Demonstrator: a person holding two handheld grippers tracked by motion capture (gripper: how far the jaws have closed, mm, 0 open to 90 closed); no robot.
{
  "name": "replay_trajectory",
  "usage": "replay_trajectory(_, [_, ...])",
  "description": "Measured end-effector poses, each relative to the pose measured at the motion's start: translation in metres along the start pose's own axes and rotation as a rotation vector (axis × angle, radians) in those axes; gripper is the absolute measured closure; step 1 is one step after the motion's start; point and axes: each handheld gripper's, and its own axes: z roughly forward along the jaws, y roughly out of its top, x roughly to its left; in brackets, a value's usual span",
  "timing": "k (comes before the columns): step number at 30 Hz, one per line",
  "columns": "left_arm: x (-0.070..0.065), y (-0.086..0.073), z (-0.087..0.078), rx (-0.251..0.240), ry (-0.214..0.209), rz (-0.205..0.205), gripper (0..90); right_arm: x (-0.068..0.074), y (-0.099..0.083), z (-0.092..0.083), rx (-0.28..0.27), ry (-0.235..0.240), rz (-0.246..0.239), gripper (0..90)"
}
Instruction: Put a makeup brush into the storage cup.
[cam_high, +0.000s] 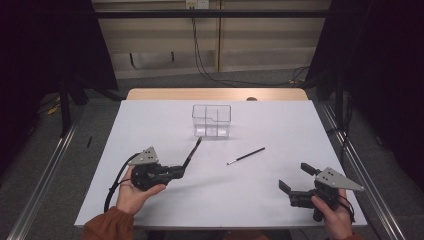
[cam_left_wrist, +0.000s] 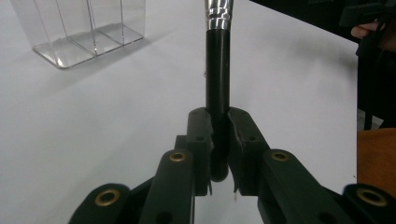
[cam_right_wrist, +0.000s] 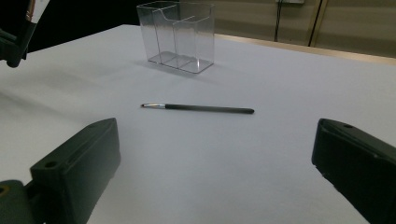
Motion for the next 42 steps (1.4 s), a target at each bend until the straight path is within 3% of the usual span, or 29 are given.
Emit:
replay_trajectory(15, [-0.017,0.007,0.014,-0.030,-0.062,0.012,79.8,0.014,0.014,0.014,-0.023,0.087,-0.006,0.8])
replay_trajectory(30, [-0.030,0.014,0.029,-0.045,-0.088,0.015,79.8,0.043,0.035,0.039,-0.040,0.198,-0.024,0.5])
replay_trajectory(42, [-0.036,0.028,0.044,-0.068,-0.078,0.024,79.8,0.061,0.052,0.056,-0.052,0.282,-0.042,0.4])
